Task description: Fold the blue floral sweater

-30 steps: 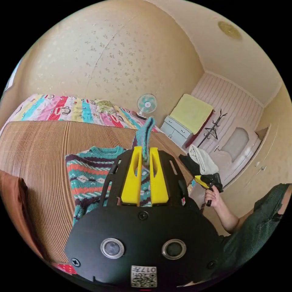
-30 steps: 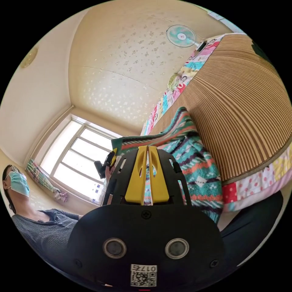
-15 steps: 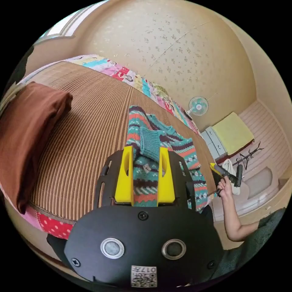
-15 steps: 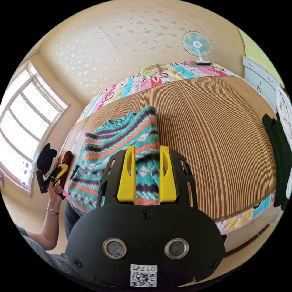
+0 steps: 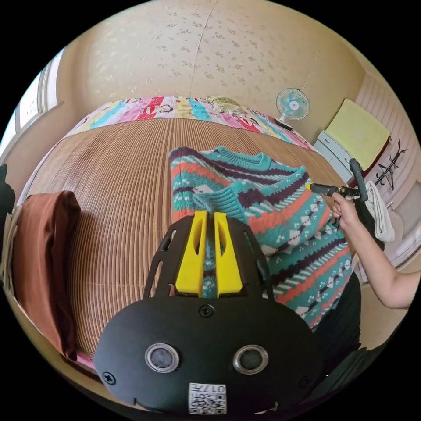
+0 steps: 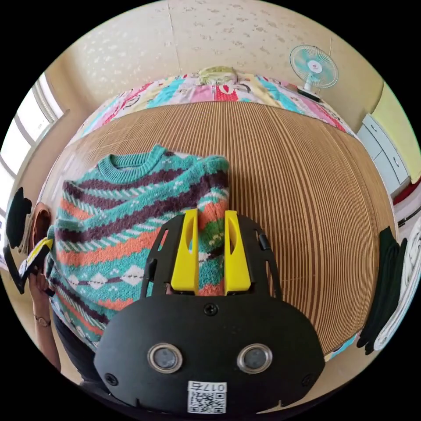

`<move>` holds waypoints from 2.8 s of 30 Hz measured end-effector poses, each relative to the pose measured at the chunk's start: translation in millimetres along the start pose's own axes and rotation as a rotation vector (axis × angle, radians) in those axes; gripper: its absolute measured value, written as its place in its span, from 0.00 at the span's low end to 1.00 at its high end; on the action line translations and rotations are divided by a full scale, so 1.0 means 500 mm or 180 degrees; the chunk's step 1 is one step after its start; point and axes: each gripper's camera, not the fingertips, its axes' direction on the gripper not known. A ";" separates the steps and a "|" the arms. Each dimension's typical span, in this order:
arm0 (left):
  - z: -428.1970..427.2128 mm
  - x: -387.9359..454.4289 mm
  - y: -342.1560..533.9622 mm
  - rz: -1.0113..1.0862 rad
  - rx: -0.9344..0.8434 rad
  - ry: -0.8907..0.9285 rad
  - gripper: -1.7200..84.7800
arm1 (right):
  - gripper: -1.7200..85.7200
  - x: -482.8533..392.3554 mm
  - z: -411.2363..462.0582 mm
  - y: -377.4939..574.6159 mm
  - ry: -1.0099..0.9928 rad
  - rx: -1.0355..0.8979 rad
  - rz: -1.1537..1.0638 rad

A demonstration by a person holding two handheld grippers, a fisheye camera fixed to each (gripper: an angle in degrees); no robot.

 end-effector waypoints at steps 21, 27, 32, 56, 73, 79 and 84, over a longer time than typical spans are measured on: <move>-0.023 0.074 0.203 -0.0261 -0.0380 -0.0258 0.06 | 0.05 0.059 -0.121 0.391 -0.0777 0.0395 0.0041; 0.124 0.152 0.191 -0.0208 -0.0878 -0.0974 0.01 | 0.03 -0.017 -0.052 0.532 -0.0394 0.0043 0.0009; 0.257 0.123 -0.023 -0.0331 -0.0845 -0.1069 0.01 | 0.03 0.009 0.025 0.277 -0.0385 -0.0420 0.0174; -0.129 0.059 0.111 -0.1258 -0.0621 0.0236 0.08 | 0.13 0.391 -0.268 0.460 -0.1455 0.0033 0.1078; -0.752 -0.115 -0.026 -0.1151 0.1435 0.2756 0.05 | 0.04 0.642 -0.719 0.665 -0.4899 0.1985 0.1313; -0.583 -0.184 -0.166 -0.2037 0.1075 0.1989 0.04 | 0.05 0.634 -0.641 0.529 -0.3492 0.1325 0.1690; -0.461 -0.239 -0.389 -0.2027 0.0890 0.1235 0.06 | 0.07 0.526 -0.601 0.271 -0.2520 0.1092 0.1392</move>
